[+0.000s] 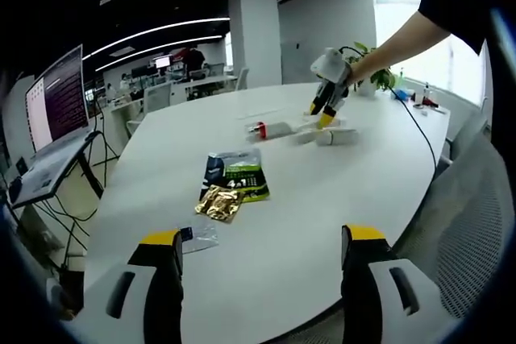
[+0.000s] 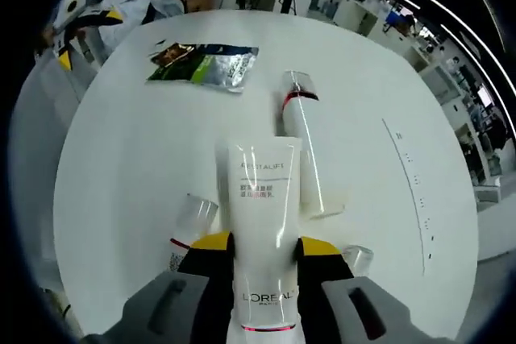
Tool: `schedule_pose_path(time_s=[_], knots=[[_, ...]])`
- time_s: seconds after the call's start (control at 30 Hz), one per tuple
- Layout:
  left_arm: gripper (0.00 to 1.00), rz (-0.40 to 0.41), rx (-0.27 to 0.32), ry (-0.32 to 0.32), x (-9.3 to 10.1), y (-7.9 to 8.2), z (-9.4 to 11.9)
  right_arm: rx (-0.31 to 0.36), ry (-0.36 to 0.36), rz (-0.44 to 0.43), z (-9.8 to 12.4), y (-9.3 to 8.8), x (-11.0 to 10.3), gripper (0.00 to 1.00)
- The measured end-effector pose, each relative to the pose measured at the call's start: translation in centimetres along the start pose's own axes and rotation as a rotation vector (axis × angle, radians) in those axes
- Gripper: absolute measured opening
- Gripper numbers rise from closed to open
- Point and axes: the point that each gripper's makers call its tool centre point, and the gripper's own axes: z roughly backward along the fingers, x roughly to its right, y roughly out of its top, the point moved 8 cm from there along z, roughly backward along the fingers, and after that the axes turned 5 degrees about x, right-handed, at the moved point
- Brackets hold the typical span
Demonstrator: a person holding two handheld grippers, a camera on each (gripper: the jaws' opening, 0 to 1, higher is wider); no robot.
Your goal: Arrange the skincare products in the storage area until every visible bottle or jar stands upright without overlapping.
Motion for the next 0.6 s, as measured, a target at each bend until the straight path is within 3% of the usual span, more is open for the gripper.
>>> schedule_pose_path(time_s=[0.17,0.23,0.37,0.5,0.6], knots=[[0.74,-0.008,0.013,0.0,0.0,0.2,0.0,0.044,-0.067,0.064,2.6,1.7,-0.7,0.21],[0.74,-0.029,0.021,0.002,0.2,0.5,0.1,0.114,-0.109,0.065,4.1,3.0,-1.3,0.21],[0.76,-0.07,0.03,0.005,0.2,0.9,0.1,0.178,-0.156,0.089,6.0,4.2,-2.1,0.21],[0.77,-0.058,0.058,0.006,0.1,1.7,0.3,0.279,-0.213,0.056,8.5,5.8,-4.5,0.21],[0.77,-0.002,0.077,-0.019,0.2,2.9,0.8,0.358,-0.235,0.025,10.2,7.1,-7.6,0.21]])
